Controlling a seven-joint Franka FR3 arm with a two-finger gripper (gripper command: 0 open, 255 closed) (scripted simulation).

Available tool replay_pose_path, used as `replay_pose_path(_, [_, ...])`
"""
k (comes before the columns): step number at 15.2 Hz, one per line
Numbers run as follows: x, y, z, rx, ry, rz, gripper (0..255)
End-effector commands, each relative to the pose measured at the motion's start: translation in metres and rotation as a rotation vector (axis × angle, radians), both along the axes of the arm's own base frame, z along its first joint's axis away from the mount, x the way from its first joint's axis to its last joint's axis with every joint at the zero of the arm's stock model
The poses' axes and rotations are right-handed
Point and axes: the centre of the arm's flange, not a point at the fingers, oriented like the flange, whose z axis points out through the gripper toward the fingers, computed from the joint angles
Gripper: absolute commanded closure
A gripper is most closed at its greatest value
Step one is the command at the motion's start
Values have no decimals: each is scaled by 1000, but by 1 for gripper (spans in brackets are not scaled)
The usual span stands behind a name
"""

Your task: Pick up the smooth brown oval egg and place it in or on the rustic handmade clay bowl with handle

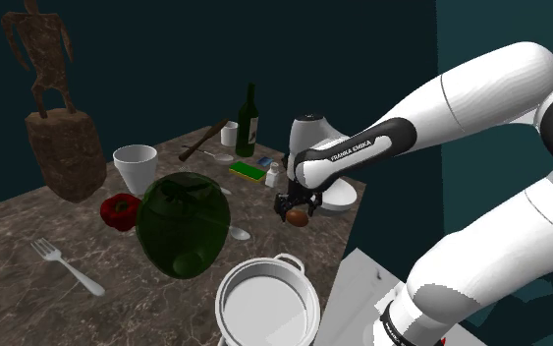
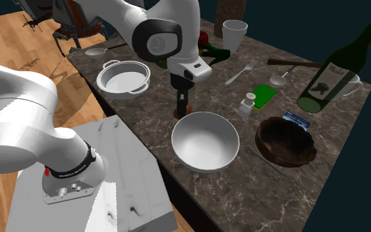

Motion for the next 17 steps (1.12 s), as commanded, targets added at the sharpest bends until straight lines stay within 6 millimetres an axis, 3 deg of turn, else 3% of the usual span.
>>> replay_pose_path(1, [-1, -2, -10, 0, 3, -1, 0])
replay_pose_path(8, [-1, -2, -10, 0, 3, -1, 0])
replay_pose_path(9, [-1, -2, -10, 0, 3, -1, 255])
replay_pose_path(17, [-1, -2, -10, 0, 3, -1, 255])
